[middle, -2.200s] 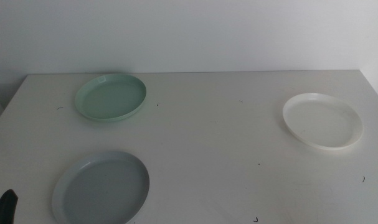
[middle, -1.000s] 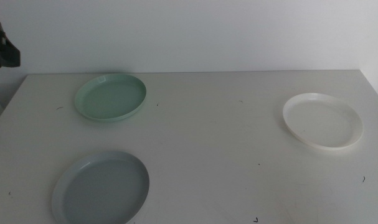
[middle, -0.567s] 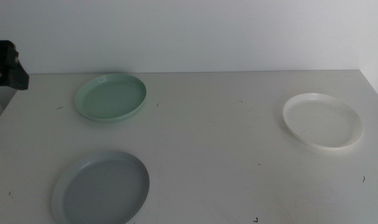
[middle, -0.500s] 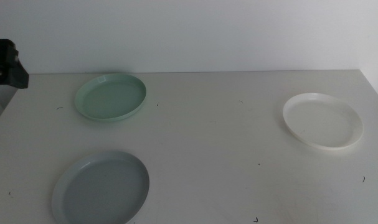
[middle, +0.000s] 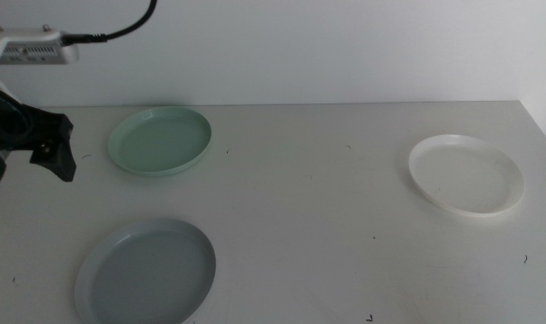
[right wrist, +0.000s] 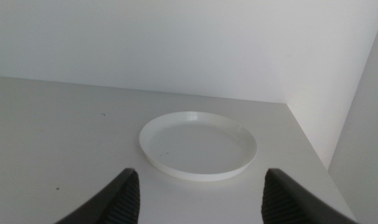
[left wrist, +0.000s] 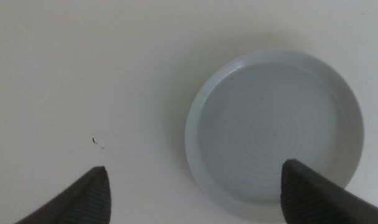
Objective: Stack the three bowls on top of each other.
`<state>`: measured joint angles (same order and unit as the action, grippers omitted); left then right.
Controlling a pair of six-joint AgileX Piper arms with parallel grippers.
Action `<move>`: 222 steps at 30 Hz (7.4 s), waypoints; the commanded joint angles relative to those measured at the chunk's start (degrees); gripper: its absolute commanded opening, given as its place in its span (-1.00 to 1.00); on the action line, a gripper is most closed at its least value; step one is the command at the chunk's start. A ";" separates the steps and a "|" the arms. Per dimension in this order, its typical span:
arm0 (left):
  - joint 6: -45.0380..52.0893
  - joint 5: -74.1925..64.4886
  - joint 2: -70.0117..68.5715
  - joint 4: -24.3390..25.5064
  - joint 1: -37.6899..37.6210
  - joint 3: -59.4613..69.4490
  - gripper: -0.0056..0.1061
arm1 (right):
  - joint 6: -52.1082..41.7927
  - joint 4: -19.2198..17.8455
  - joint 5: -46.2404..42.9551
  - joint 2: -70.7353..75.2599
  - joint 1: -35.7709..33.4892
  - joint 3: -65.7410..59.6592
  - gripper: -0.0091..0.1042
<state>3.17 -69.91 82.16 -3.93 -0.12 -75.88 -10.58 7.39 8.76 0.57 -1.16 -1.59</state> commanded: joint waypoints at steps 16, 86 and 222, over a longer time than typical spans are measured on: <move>4.57 3.55 17.20 -1.31 0.12 -1.64 0.96 | -0.49 -0.53 -4.07 1.54 0.41 0.31 0.04; -2.04 12.44 23.41 -10.82 -22.07 -9.33 -0.90 | -0.49 -0.53 -4.07 1.54 0.41 0.31 0.04; 9.57 7.81 60.05 -16.63 7.01 -59.36 -0.90 | -0.48 -0.48 -4.02 1.54 0.41 0.31 0.04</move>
<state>12.84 -62.97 146.24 -18.90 6.75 -133.56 -10.58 7.39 8.81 0.57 -1.16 -1.59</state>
